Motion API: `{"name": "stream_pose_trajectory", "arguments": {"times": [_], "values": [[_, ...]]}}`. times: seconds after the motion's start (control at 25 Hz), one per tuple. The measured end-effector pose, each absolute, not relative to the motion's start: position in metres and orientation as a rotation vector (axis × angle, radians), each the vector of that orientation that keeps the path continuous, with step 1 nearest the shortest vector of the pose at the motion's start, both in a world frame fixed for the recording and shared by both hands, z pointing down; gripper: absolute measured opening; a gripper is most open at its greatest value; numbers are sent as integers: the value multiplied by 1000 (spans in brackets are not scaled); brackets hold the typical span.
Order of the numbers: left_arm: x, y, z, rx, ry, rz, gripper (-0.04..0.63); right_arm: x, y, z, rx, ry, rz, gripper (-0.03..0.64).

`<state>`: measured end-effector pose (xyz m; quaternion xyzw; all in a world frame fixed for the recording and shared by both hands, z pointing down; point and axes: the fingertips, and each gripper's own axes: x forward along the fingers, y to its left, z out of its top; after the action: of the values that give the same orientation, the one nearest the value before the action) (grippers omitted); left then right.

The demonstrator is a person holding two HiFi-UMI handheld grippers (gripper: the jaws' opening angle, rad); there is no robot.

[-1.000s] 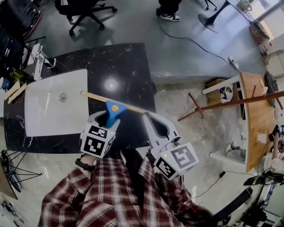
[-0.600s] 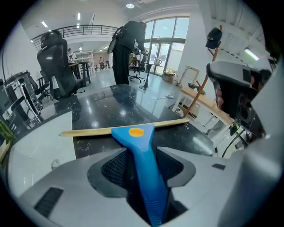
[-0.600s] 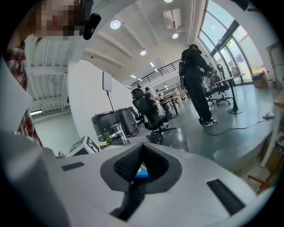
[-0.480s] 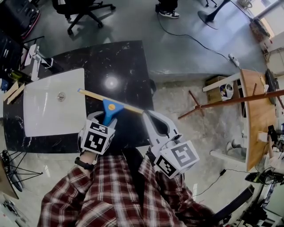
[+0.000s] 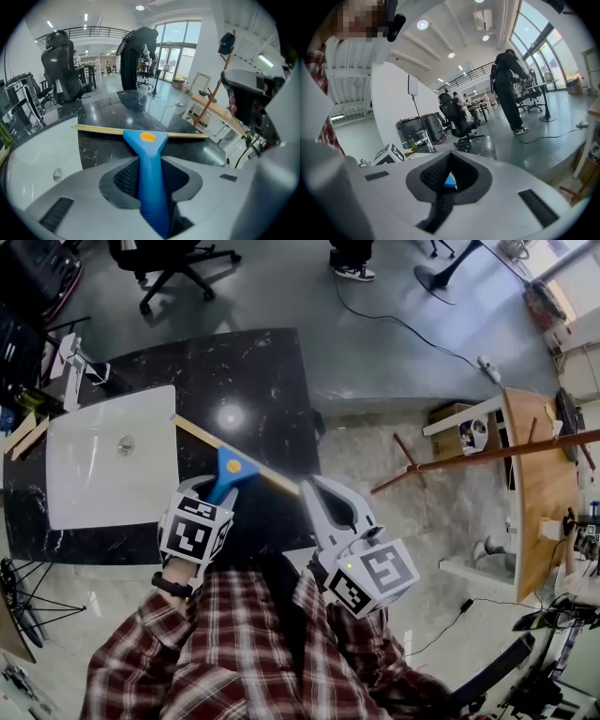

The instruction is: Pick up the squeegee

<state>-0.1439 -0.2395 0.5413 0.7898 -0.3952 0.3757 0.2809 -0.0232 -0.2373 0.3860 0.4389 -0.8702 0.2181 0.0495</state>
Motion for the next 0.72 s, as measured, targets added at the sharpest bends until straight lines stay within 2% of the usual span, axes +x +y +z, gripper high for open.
{"name": "stream_pose_trajectory", "arguments": {"times": [0.28,0.72], "values": [[-157,-266,493,2198,-1169,803,136,-36,-236,368,1307,-2679,594,12],[-196,-275,364,2367,-1359,194,136,-66,-225,346,1225,-2720,446,12]]}}
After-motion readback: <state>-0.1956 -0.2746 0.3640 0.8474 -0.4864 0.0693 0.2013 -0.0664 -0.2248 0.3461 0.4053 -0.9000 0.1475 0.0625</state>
